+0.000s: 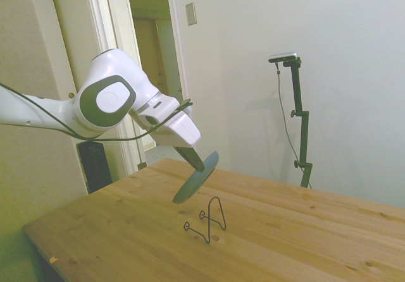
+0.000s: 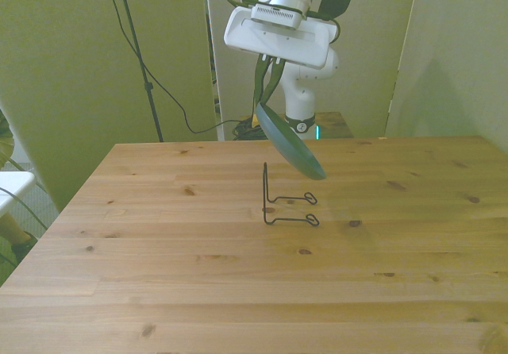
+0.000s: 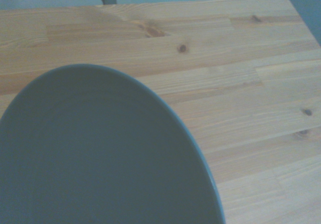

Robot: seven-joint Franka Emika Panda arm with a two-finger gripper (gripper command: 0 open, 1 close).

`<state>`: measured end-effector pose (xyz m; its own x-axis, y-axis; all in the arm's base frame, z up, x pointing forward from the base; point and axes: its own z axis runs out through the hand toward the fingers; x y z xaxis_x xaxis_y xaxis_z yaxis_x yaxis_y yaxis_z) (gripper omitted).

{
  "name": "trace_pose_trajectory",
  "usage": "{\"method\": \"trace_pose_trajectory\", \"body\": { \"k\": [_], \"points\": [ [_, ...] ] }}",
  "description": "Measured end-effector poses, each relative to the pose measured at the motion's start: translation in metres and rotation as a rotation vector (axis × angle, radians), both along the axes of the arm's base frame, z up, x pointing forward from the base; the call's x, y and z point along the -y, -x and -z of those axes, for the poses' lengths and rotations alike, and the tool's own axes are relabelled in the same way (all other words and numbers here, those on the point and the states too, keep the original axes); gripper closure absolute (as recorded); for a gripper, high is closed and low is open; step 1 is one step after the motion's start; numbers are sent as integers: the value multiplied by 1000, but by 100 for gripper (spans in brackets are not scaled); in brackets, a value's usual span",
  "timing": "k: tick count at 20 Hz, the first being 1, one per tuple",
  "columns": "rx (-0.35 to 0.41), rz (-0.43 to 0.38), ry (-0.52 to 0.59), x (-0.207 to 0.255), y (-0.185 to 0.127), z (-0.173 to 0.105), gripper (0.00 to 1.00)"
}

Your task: Load the plate

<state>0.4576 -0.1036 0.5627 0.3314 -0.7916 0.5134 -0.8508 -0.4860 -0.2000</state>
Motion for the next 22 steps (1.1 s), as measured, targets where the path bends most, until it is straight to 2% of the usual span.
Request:
{"method": "trace_pose_trajectory", "body": {
  "k": [14, 22],
  "points": [
    [34, 167, 194, -13, 13, 15, 100],
    [50, 204, 248, -15, 10, 26, 100]
  ]
}}
